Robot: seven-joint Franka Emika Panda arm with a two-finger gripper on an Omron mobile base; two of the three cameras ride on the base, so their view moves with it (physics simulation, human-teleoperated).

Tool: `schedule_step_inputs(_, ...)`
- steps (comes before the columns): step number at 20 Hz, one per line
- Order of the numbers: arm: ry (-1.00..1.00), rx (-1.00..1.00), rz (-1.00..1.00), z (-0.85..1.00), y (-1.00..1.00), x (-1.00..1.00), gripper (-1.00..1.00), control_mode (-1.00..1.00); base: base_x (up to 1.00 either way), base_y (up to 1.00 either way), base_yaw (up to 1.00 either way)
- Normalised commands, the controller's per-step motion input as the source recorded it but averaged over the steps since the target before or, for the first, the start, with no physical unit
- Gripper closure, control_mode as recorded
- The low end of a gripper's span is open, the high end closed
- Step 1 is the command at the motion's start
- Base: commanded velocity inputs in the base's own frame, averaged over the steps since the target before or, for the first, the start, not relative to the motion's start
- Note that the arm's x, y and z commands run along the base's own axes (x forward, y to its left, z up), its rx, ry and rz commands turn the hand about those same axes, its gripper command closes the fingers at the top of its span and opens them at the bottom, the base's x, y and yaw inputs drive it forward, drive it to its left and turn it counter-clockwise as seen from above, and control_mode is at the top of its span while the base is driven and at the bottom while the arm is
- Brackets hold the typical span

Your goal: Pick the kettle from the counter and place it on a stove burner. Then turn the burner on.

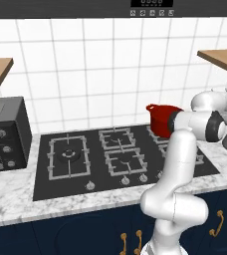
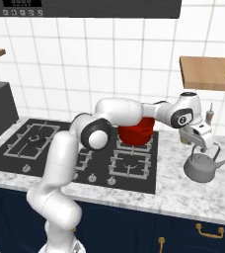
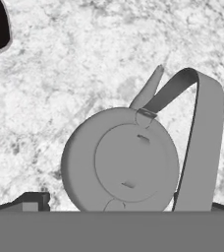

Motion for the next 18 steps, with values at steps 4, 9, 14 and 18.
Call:
schedule_step_inputs(4,0.00,0.00,-0.03,-0.11,0.00,0.00,-1.00,-1.00,0.00,0.00,0.00)
schedule_step_inputs(9,0.00,0.00,-0.07,-0.04,0.00,-0.02,-1.00,-1.00,0.00,0.00,0.00)
schedule_step_inputs(14,-0.04,0.00,-0.07,0.00,0.00,0.00,-1.00,-1.00,0.00,0.00,0.00)
schedule_step_inputs(18,-0.09,0.00,-0.06,0.00,0.00,-0.06,-1.00,-1.00,0.00,0.00,0.00)
